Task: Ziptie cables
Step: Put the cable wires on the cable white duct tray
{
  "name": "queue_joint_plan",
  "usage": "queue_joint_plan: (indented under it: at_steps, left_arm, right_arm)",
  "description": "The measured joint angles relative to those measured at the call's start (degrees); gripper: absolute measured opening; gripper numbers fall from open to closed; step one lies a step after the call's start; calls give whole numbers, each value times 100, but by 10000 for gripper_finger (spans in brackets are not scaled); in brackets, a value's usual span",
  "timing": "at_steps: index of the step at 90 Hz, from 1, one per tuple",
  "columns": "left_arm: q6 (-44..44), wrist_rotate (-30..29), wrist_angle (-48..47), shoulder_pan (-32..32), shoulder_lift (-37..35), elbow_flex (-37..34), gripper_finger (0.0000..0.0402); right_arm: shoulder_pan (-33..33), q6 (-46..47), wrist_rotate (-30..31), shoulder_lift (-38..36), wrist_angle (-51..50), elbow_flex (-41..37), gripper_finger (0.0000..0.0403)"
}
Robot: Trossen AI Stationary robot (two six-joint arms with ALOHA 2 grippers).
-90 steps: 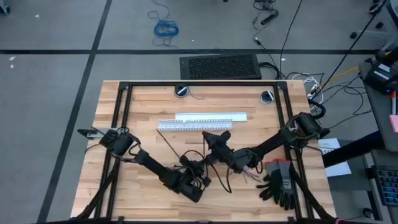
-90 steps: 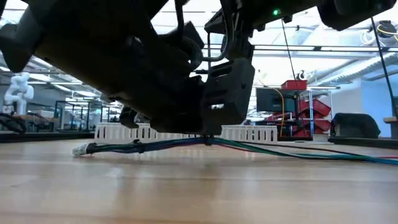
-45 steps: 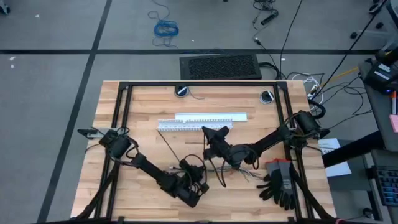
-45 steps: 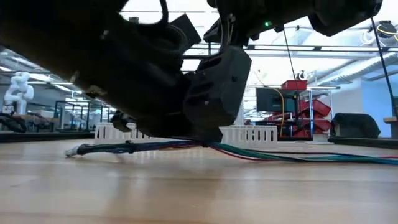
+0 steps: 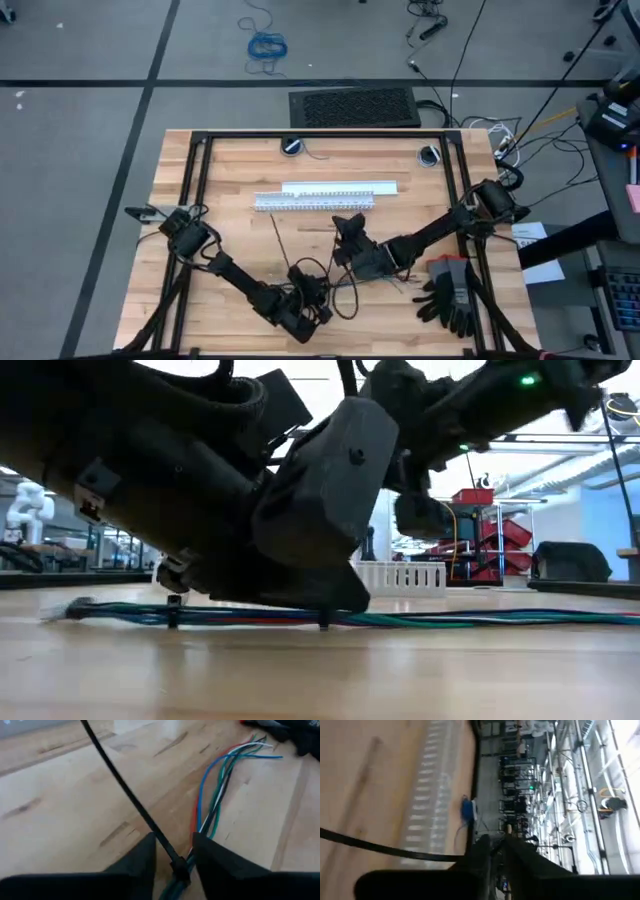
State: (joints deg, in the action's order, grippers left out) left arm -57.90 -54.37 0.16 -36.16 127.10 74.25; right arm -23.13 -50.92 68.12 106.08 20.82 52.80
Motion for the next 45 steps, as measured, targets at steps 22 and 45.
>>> queue_joint_plan:
  at_steps: [22,45]
  left_arm:
    - [191,-1032,-109,-12,-763,1,182]
    - [1368,-1341,-103,-365,-1584,9,183]
  right_arm:
    - [-166,713,611,2,-388,0,154]
    - [-341,1633,1438,-93,-969,0,185]
